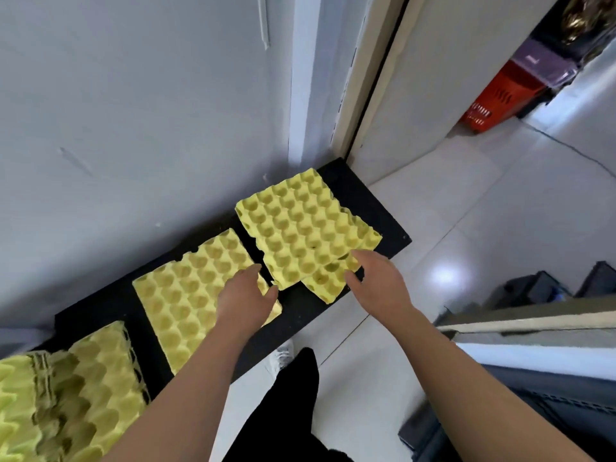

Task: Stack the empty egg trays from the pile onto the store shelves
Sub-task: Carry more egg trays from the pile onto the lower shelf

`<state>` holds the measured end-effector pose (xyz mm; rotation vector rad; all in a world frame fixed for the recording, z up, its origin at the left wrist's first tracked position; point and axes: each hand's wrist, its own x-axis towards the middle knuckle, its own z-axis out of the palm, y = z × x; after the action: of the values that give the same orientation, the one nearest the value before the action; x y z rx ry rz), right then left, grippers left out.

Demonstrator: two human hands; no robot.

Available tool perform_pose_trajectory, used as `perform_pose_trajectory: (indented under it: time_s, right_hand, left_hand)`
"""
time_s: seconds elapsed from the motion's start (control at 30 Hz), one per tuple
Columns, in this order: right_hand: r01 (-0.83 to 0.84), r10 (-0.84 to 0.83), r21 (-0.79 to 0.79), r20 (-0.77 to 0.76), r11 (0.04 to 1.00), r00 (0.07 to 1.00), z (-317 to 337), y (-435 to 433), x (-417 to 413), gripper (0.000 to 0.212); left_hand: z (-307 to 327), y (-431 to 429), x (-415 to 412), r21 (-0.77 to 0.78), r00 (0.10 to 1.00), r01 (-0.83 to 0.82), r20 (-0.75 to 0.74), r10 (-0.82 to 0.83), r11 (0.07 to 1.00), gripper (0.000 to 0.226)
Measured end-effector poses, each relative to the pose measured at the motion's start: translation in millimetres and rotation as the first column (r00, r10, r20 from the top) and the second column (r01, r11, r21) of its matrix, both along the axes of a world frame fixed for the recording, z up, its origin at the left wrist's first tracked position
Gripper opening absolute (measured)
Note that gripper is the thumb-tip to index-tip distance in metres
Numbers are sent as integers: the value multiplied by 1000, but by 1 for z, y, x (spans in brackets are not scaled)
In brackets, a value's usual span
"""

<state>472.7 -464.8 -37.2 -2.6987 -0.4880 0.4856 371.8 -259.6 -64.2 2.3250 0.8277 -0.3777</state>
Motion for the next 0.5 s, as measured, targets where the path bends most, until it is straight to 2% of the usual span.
perform_pose_trajectory:
  time_s: [0.17,0.37,0.5]
  right_hand:
    - [6,-10,-51,-65,999,998,-52,12,64,45]
    - [44,-66,-108,-209,993,976,-127,21,125,62]
    - [49,-98,-165,-305,985,947,-173,21,157,82]
  left_hand:
    - [-53,12,59,-88,993,-52,-111,42,995,66]
    - [-123,13,99,-152,970,-116,-228,80,981,81]
    - [-164,8,112,-239,933,-281,-295,207,930,95]
